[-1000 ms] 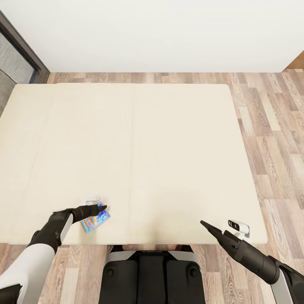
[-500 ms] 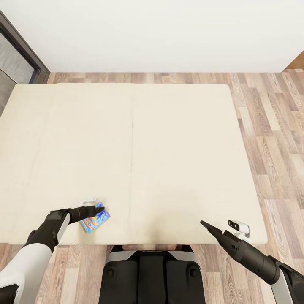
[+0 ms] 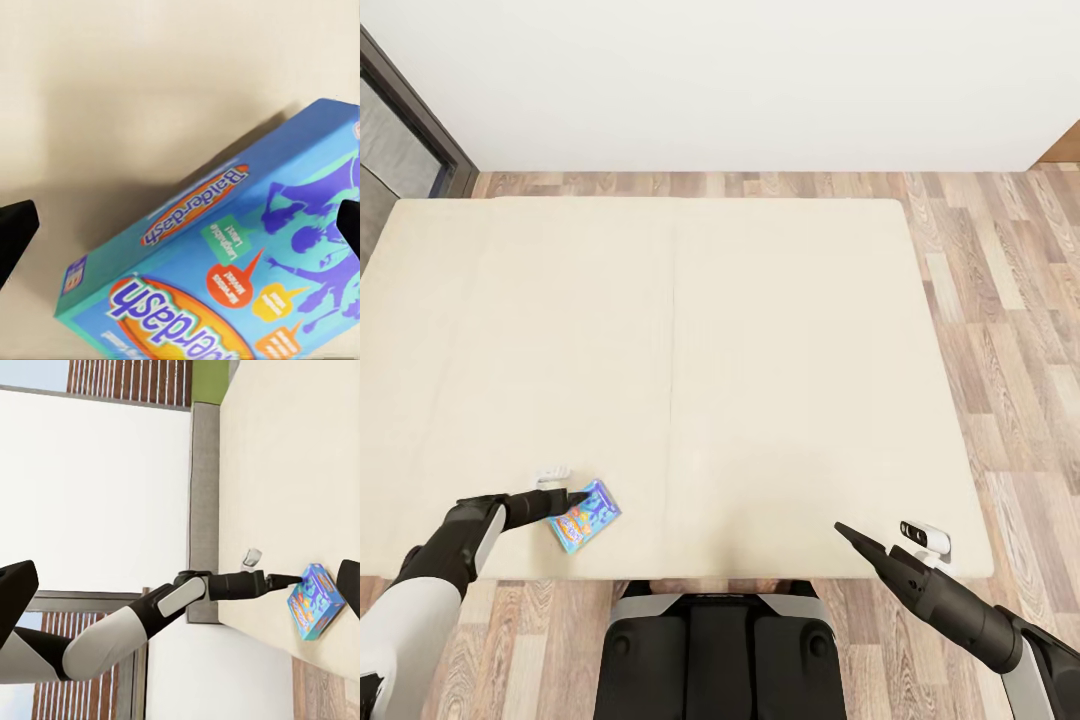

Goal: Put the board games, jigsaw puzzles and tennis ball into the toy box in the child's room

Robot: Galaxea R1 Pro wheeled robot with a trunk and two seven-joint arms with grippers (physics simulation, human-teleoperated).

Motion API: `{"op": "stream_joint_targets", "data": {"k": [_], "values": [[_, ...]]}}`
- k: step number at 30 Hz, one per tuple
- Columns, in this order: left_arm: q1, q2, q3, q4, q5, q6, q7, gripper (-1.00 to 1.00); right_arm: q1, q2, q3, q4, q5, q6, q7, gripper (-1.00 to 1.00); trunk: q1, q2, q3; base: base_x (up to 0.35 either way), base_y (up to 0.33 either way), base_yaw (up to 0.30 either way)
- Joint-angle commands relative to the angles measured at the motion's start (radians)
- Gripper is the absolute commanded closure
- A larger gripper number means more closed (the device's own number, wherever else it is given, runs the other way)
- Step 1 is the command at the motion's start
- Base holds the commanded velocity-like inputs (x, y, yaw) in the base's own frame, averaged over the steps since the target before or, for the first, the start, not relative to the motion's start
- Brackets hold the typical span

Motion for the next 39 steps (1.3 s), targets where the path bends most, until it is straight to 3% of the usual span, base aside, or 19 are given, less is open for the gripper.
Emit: {"op": "stream_joint_targets", "data": {"k": [1,13,24,39], "values": [[0.000,0.001,0.005,-0.001,-0.008,0.010,-0.008,-1.00,0.000,0.000,0.000,0.000,-0.003,0.008,0.001,-1.00,0.001,-0.001,-0.001,0.000,0.000,0.000],[0.000,0.027,0.005,-0.003,-0.006,0.040,-0.010,-1.00,0.000,0.000,0.000,0.000,-0.003,0.008,0.001,-1.00,0.001,-0.001,-0.001,0.000,0.000,0.000],[0.000,0.028,0.006,-0.003,-0.005,0.095,-0.011,-1.00,0.000,0.000,0.000,0.000,-0.003,0.008,0.001,-1.00,0.001,-0.001,-0.001,0.000,0.000,0.000],[0.000,0.023,0.007,0.005,-0.006,0.113,-0.012,-1.00,0.000,0.000,0.001,0.000,-0.003,0.008,0.001,-1.00,0.001,-0.001,-0.001,0.000,0.000,0.000]]}}
